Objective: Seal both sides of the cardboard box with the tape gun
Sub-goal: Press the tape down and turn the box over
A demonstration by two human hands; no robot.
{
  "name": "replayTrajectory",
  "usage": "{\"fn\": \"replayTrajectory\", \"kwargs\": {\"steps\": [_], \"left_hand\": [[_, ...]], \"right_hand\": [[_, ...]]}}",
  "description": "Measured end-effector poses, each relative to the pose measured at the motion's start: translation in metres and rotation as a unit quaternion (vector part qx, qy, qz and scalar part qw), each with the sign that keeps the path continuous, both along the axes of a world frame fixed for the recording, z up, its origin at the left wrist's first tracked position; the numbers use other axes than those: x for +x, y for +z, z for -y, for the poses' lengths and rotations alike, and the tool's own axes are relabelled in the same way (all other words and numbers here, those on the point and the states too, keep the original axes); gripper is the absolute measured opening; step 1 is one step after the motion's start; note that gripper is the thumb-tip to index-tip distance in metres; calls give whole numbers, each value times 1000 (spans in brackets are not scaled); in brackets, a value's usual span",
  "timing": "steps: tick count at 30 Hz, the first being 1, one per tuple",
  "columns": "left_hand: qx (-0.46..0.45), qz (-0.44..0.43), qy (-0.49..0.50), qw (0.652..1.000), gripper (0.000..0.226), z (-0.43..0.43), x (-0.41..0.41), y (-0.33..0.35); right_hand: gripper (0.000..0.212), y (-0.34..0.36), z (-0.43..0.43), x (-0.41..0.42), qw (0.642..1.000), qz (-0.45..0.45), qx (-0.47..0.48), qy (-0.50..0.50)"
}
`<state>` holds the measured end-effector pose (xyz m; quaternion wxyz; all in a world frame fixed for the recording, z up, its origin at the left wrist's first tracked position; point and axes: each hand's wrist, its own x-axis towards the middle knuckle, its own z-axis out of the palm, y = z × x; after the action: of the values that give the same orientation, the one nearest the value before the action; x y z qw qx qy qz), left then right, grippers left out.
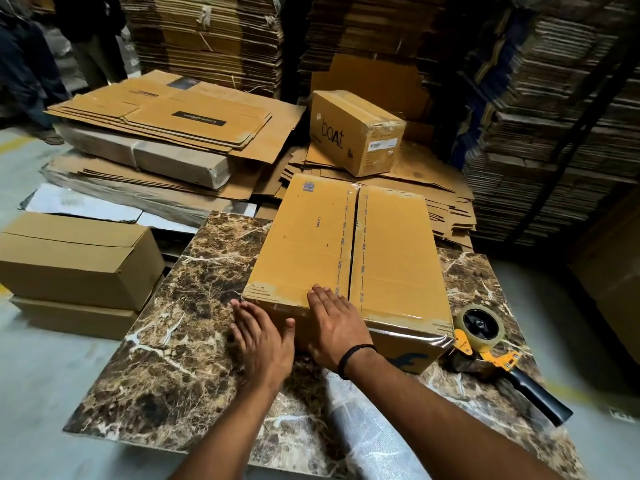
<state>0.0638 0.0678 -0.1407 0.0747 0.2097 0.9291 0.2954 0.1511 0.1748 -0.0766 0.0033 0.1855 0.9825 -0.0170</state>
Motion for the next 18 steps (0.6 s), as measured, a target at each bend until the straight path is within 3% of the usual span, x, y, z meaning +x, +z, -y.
{"fn": "replayTrajectory", "kwargs": {"steps": [2,5,8,10,12,15,18], "left_hand": [[-47,-58,11,997,103,-3,-2,-1],[-38,-82,12,996,89,4,-6,0],[98,-58,22,993,64,18,-14,2],[244,-56,32,968,42,23,-19,10],[336,1,83,938,28,23,-26,17],[369,117,152,909,41,19,-41,27],[337,122,123,925,35,19,-54,31]], "right_hand": [[86,1,-1,-1,1000,-3,-2,0],[84,1,-3,-2,1000,3,-3,0],[84,1,-2,-1,1000,7,3,2],[84,2,-1,0,1000,4,3,2],[83,3,-1,1,1000,6,0,4],[84,4,-1,2,1000,10,-1,0],[84,5,-1,2,1000,12,0,-3]]}}
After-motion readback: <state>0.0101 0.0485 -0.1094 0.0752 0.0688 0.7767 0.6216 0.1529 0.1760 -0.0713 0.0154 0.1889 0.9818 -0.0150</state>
